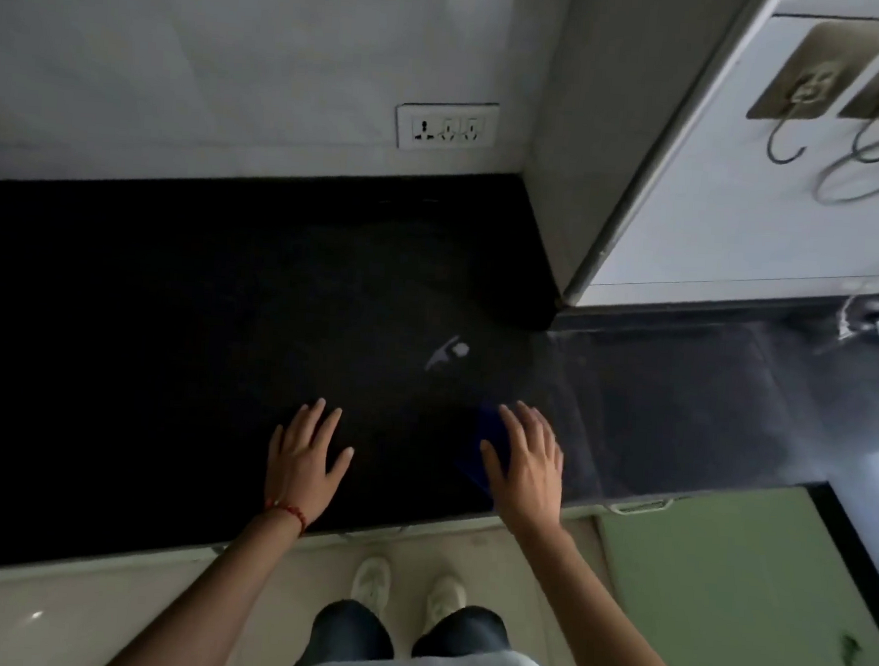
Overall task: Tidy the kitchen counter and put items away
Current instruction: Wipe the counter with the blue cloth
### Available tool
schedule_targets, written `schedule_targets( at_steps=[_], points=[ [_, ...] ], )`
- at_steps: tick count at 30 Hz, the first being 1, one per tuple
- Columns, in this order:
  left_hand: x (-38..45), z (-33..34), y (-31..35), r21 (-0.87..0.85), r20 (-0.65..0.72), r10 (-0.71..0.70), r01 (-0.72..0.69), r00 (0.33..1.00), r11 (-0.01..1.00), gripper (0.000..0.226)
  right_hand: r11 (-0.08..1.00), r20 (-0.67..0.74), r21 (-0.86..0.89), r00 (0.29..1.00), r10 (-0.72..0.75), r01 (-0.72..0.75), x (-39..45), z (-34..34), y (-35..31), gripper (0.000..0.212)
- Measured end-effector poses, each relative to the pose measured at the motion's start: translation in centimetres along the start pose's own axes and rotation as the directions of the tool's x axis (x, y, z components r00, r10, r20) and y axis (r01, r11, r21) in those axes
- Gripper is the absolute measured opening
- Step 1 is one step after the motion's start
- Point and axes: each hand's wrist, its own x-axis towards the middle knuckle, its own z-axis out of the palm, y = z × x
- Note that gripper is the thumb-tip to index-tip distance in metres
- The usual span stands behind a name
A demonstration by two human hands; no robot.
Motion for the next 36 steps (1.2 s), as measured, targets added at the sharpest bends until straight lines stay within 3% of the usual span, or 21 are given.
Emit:
schedule_targets(
  at_steps=[4, 8, 15, 21, 23, 27, 29, 33, 34, 36],
  points=[
    [0.7, 0.1, -1.2, 0.072, 0.005, 0.043, -0.044, 0.999, 0.996, 0.072, 0.998, 0.075, -0.054, 0.997, 0.029, -0.025, -0.4, 2.7, -0.3, 0.068],
    [0.8, 0.2, -1.5, 0.108, 0.035, 0.020, -0.024, 0.999, 0.994, 0.070, 0.996, 0.100, -0.085, 0.995, 0.001, 0.008, 3.9, 3.5, -1.1, 0.073],
    [1.0, 0.4, -1.5, 0.123, 0.035, 0.014, -0.018, 0.999, 0.992, 0.065, 0.996, 0.160, -0.074, 0.986, -0.038, 0.051, 11.8, 4.2, -3.5, 0.058],
    [1.3, 0.1, -1.5, 0.127, 0.042, 0.019, -0.024, 0.999, 0.992, 0.063, 0.965, 0.181, -0.095, 0.958, -0.223, 0.243, 6.8, 3.6, -1.7, 0.053],
    [1.3, 0.1, -1.4, 0.130, 0.037, 0.022, -0.026, 0.999, 0.991, 0.063, 0.952, 0.151, -0.120, 0.953, -0.262, 0.281, 8.9, 3.5, -1.1, 0.054],
    [1.4, 0.1, -1.4, 0.148, 0.026, 0.016, -0.020, 1.000, 0.989, 0.063, 0.995, 0.141, -0.080, 0.989, -0.051, 0.063, 15.5, 4.7, -4.6, 0.053],
    [1.3, 0.1, -1.5, 0.144, 0.019, 0.026, -0.028, 0.999, 0.989, 0.062, 0.983, 0.128, -0.051, 0.978, -0.167, 0.175, 13.9, 6.3, -6.3, 0.052],
    [1.3, 0.2, -1.5, 0.131, 0.006, 0.021, -0.022, 1.000, 0.991, 0.056, 0.826, 0.256, -0.109, 0.819, -0.514, 0.552, 8.2, 5.7, -3.7, 0.052],
    [1.3, 0.3, -1.5, 0.131, 0.004, 0.023, -0.023, 1.000, 0.991, 0.056, 0.822, 0.210, -0.138, 0.827, -0.522, 0.553, 9.4, 5.2, -2.6, 0.051],
    [1.3, 0.4, -1.7, 0.139, 0.009, 0.019, -0.020, 1.000, 0.990, 0.060, 0.944, 0.099, -0.113, 0.949, -0.300, 0.310, 13.0, 4.4, -2.1, 0.050]
  ],
)
